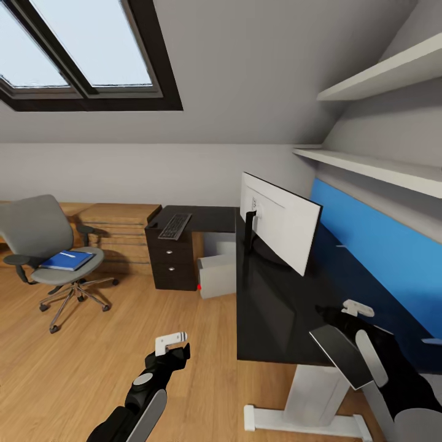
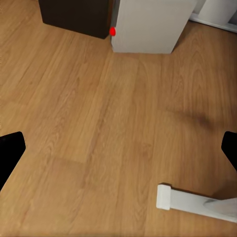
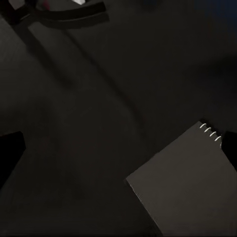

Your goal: In the bedroom, organize the workspace by keeping the computer under the desk, ensuring the monitor is on the desk, placing the keyboard on the desk next to the monitor, placing the mouse on the desk next to the keyboard, moving the folder from the swivel chair onto the desk next to the mouse, stacking the notebook on top of the folder with the pen on top of the notebook, and positioning the swivel chair next to the desk.

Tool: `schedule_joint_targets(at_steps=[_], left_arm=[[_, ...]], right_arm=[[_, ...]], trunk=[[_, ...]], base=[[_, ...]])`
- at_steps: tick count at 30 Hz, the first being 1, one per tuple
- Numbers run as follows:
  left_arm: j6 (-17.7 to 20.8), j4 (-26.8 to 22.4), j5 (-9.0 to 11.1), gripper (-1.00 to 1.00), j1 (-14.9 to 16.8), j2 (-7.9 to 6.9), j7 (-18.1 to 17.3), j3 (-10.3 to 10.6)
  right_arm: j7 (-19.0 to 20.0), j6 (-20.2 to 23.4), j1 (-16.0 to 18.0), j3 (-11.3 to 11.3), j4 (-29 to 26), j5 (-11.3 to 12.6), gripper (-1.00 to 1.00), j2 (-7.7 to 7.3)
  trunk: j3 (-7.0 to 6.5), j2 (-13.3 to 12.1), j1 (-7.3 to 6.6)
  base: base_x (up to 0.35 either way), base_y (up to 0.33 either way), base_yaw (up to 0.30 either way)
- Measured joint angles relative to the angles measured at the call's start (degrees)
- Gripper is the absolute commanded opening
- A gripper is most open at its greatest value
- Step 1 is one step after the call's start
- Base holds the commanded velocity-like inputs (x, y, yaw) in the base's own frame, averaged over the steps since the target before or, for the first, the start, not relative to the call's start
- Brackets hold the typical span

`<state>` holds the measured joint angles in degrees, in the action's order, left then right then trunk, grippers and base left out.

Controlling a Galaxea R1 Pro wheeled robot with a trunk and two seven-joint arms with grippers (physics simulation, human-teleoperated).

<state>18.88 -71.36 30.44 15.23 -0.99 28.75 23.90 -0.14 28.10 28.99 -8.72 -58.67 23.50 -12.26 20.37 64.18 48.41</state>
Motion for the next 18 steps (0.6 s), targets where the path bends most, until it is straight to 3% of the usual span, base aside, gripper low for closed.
schedule_joint_targets(at_steps=[4, 18], left_arm=[[-0.01, 0.01, -0.03, 1.0, 0.0, 0.0, 0.01, -0.01], [-0.01, 0.0, -0.11, 1.0, 0.0, 0.0, 0.0, 0.0]], right_arm=[[-0.01, 1.31, -0.1, -0.01, -0.69, 0.97, 1.0, -0.01], [0.05, 1.26, -0.11, -0.17, -0.56, 1.07, 1.0, -0.05]], trunk=[[0.0, 0.0, 0.03], [0.0, 0.0, 0.03]], base=[[-0.254, 0.0, 0.0], [-0.334, 0.0, 0.0]])
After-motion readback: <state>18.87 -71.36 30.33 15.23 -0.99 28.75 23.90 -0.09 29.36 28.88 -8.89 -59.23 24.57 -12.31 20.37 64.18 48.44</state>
